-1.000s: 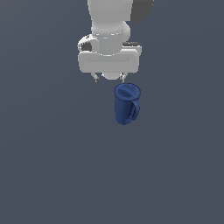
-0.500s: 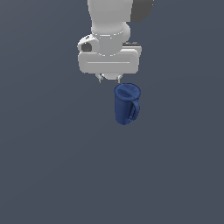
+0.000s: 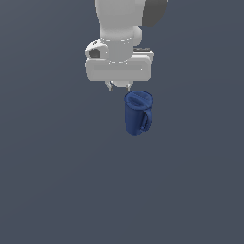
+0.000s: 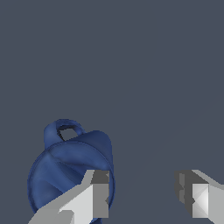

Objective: Pick up the object and move it to a goal position.

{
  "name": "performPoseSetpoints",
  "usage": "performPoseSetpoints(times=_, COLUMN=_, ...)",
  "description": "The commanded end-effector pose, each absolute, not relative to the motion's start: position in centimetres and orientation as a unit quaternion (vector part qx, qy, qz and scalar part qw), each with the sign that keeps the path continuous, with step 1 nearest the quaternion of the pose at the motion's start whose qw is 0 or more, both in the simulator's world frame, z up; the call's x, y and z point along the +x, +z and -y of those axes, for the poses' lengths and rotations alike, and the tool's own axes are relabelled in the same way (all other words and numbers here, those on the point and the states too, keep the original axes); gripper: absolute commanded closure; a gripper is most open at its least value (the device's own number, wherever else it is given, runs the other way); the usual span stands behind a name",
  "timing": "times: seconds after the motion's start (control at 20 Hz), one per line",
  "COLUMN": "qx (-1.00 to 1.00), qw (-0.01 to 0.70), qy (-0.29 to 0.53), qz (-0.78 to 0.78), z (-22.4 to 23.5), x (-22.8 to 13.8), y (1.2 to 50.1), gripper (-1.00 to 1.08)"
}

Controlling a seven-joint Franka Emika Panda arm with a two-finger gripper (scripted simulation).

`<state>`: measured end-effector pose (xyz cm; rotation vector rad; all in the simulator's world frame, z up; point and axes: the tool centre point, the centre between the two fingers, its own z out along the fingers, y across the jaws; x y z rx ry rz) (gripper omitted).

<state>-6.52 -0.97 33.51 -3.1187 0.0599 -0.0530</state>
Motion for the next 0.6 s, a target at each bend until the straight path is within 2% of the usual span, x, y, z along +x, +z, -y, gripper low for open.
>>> performPoseSetpoints(times=0.0, qx=-1.0, qw=0.01, qy=-0.014, qz=-0.017, z=0.7, x=-6.4, y=33.3, gripper=-0.2)
performPoseSetpoints(times=0.55, qx=-0.999, qw=0.003, qy=0.038, qz=0.02, z=-2.7, x=-4.5, y=30.6, gripper=-0.2)
